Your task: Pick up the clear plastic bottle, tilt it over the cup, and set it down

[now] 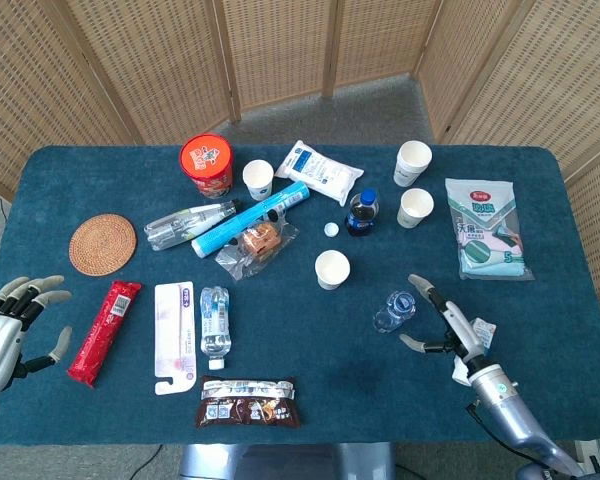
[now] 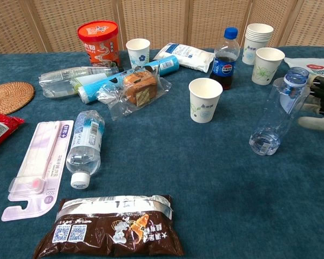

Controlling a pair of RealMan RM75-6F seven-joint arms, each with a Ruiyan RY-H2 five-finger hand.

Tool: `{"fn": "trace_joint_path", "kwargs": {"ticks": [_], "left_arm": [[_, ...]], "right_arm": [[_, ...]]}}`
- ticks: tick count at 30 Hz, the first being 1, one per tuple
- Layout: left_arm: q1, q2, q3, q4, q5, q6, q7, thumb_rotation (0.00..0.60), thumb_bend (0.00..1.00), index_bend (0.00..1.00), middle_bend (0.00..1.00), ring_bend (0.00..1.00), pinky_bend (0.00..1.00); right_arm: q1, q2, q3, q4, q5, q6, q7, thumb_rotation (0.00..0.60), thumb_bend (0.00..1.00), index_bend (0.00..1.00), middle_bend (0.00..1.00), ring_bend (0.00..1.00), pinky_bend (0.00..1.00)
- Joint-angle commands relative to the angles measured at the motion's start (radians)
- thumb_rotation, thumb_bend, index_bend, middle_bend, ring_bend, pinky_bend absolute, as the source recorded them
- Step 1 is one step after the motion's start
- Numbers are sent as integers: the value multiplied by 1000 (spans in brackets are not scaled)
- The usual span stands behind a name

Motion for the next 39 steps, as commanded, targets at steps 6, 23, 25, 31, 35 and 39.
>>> {"fn": "trace_joint_path", "kwargs": {"ticks": [6,23,25,31,35,39], "left_arm": [[3,2,0,7,-5,3,-9,334,495,293,233,214,154],[6,1,0,22,-20,1,-23,330,494,293,232,214,154],[7,1,-1,24,-22,1,-25,331,494,292,232,214,154],[7,-2,-2,33,-28,-1,-32,330,495,292,232,213,154],[10,-5,-2,39,-34,-1,-38,331,495,292,232,213,154],[12,-8,-2,46,-38,-1,-43,328,495,292,232,210,154]], "right_arm": [[27,-38,8,16,12,-25,7,600,270,0,0,0,6],[61,-89,13,43,45,-71,-1,600,267,0,0,0,25],[63,-92,15,41,48,-73,-1,600,263,0,0,0,39],[73,-107,30,43,65,-80,-8,600,259,3,9,0,86],[71,-124,45,47,90,-73,-31,600,259,131,131,58,226],[65,-143,54,45,118,-71,-64,600,262,295,281,202,369]]}}
